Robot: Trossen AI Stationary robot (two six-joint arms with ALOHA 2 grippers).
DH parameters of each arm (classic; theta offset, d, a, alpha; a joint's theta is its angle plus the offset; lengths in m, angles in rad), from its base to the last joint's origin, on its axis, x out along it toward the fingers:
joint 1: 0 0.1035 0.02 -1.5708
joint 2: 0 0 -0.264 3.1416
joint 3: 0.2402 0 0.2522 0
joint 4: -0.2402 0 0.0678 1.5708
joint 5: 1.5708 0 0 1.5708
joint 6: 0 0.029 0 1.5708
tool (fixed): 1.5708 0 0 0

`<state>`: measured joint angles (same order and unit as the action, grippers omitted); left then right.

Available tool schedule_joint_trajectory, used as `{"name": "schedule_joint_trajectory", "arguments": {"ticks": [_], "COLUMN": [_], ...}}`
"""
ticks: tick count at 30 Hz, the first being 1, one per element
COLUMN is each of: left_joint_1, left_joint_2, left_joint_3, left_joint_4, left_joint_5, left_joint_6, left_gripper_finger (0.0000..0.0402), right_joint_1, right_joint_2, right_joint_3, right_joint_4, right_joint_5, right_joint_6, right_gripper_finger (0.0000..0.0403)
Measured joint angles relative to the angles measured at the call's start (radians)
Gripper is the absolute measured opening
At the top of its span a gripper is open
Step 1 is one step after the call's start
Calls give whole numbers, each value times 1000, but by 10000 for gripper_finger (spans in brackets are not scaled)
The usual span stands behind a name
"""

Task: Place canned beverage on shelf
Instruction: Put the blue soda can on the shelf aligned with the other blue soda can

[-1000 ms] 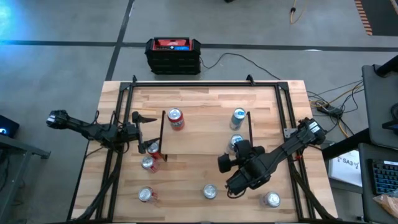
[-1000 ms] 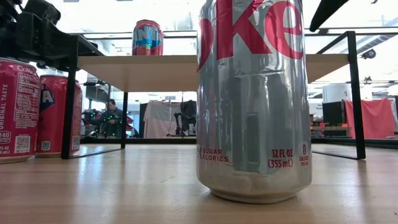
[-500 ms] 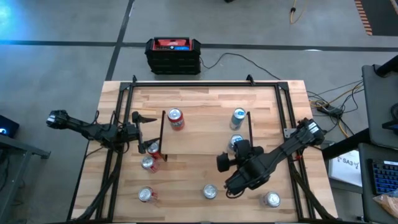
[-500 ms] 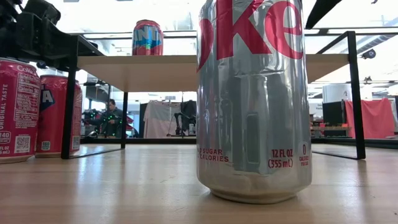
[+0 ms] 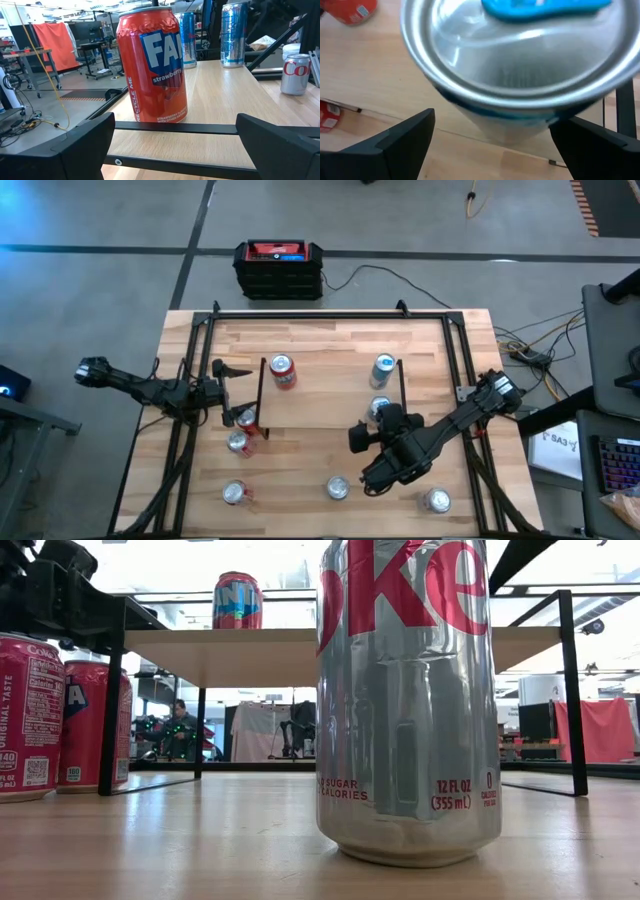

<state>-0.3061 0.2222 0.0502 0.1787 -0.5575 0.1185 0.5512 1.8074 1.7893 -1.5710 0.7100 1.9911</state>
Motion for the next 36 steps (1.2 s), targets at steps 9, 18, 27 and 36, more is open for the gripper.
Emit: {"name": "schedule_joint_trajectory", "arguments": {"ticks": [9, 18, 27, 36], "left_joint_1": [0, 0, 0, 0], "left_joint_2": [0, 0, 0, 0], "left_joint_3": [0, 0, 0, 0], "left_joint_4": [0, 0, 0, 0], "left_joint_5": [0, 0, 0, 0], "left_joint_6": [0, 0, 0, 0], "left_gripper_finger": [400, 400, 400, 400], "right_joint_1": [0, 0, 0, 3], "right_joint_2": [-1, -1, -2, -2], "right_joint_3": [-11, -24, -26, -26], "right_joint_4": [-1, 0, 1, 1], "right_joint_5": [8, 1, -11, -10], "right_joint_6": [8, 51, 52, 31], "right_gripper_finger": [302, 219, 182, 182]}}
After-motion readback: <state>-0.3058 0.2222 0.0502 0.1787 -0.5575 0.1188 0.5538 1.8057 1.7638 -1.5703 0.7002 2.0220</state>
